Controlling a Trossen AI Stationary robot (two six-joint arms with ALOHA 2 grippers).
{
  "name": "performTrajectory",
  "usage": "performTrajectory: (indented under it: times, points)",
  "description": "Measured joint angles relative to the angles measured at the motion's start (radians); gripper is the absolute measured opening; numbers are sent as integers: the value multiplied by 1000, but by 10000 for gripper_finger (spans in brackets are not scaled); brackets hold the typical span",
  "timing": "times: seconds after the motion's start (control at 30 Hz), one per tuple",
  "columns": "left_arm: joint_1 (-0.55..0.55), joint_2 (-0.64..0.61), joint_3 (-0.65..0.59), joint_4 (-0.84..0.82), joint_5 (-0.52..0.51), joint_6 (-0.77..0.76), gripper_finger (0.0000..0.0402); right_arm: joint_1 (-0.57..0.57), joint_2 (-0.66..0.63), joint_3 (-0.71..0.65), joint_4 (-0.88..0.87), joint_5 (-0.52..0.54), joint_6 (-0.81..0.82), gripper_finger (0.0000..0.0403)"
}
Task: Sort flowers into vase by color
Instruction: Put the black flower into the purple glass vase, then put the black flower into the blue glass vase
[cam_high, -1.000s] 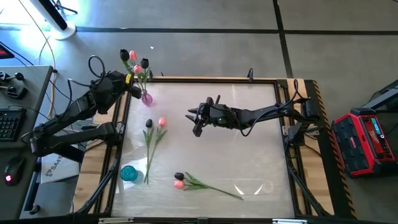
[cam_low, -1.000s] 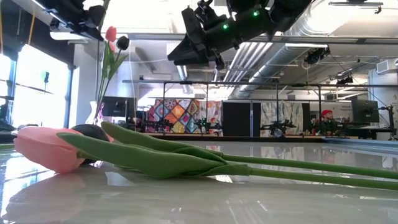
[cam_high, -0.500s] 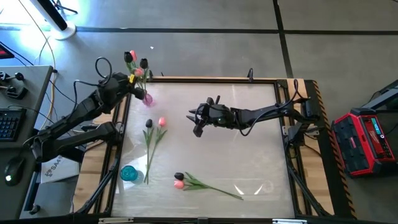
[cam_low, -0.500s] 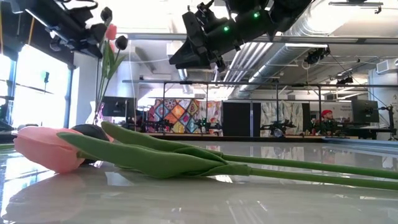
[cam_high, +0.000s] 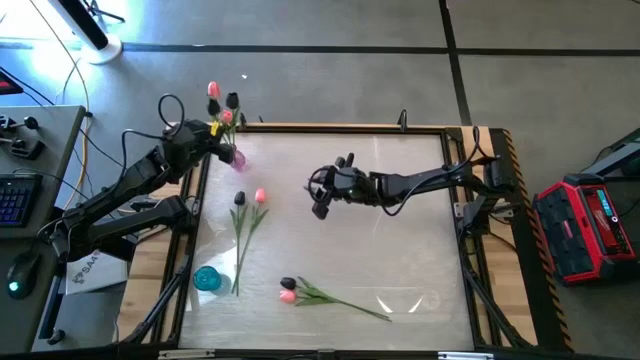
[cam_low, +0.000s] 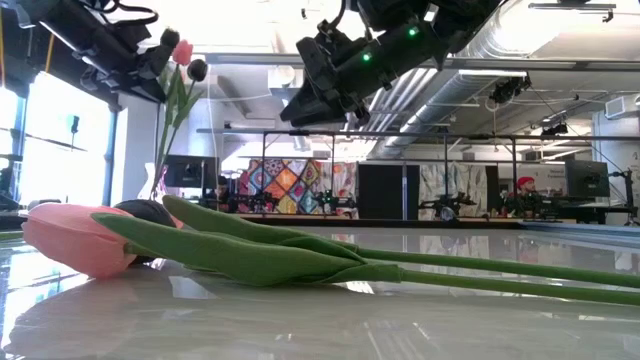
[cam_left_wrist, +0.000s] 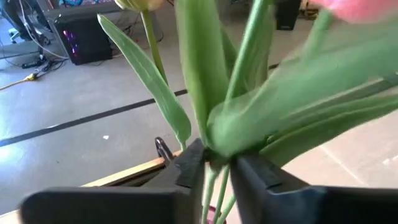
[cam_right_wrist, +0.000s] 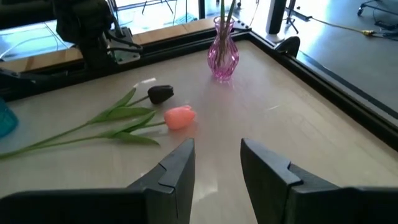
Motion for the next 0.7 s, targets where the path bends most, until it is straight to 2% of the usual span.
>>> performTrajectory:
  times: [0.2,0.3,0.47,0.7]
  points:
    - [0,-4,0,-64,-1,-53,145,0,1,0,-28,0,18,119]
    - [-6,-20,1,-80,4,-66,171,2,1,0,-44,10,24,119]
    - [-16,-78,54,-128,5,-55,184,14,1,0,-96,79,44,119]
    - [-49,-161,106,-166,42,-55,185,17,18,0,-119,76,70,119]
